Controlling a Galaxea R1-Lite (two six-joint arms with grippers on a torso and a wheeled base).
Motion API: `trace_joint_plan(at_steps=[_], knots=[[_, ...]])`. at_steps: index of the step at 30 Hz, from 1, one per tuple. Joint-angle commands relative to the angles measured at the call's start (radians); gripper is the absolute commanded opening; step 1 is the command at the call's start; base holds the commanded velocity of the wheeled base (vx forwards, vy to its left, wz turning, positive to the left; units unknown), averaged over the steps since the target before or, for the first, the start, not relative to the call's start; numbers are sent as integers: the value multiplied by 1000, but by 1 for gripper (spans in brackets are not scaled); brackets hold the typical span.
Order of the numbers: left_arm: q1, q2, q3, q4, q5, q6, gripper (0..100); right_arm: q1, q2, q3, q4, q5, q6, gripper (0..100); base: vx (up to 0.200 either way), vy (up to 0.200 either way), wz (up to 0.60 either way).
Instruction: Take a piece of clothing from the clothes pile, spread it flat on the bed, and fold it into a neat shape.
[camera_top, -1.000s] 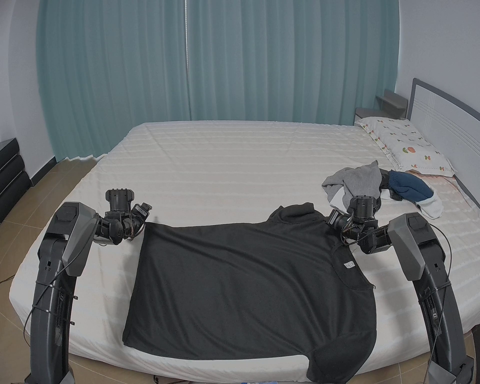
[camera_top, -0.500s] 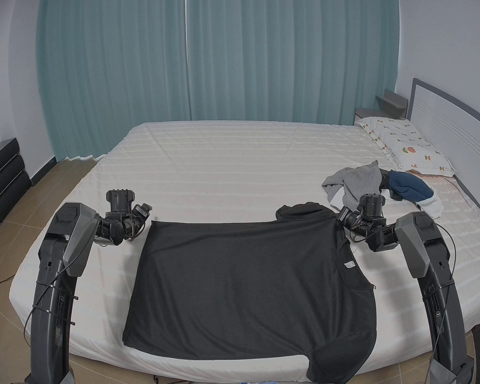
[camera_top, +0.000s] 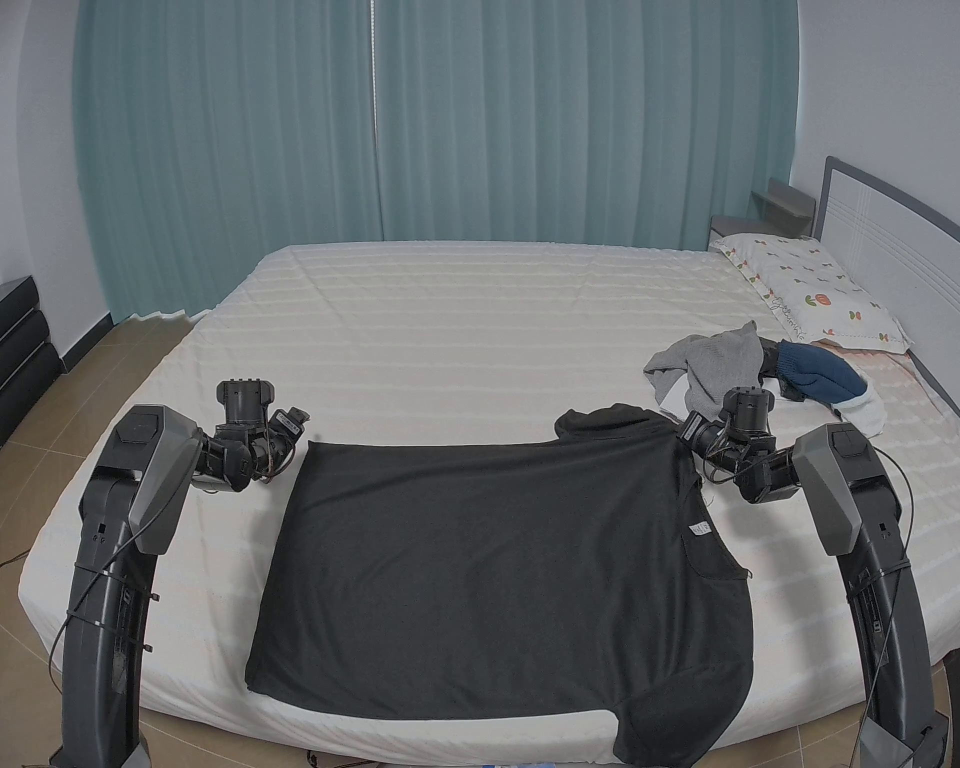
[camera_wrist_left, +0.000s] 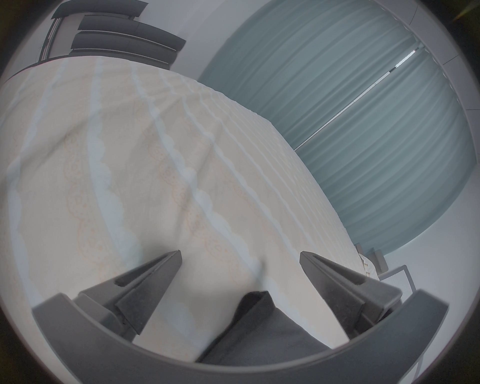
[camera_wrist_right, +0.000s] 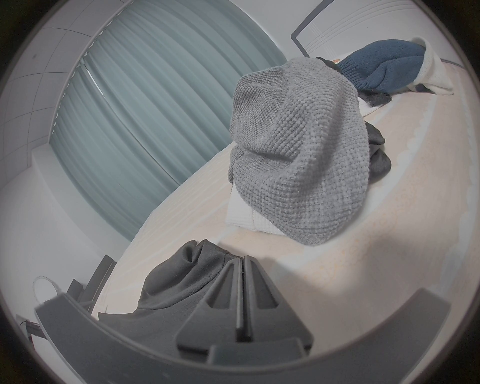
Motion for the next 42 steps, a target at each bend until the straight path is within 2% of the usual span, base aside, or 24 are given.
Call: trace_joint_plan(at_steps=[1,12,13,42], knots=[[-11,2,-1,2,-5,-2,100,9,5,0,-1,-1,0,0,0,0,0],[-45,2,-12,-4,-2,5,100,17,9,0,-14,-13,-2,0,0,0,0],[-45,3,-10,-4,-2,6,0,15,11,0,-14,-15,-2,0,0,0,0],[-40,29,-19,-84,60,26,0,18,0,0,-73,-15,-3,0,0,0,0]])
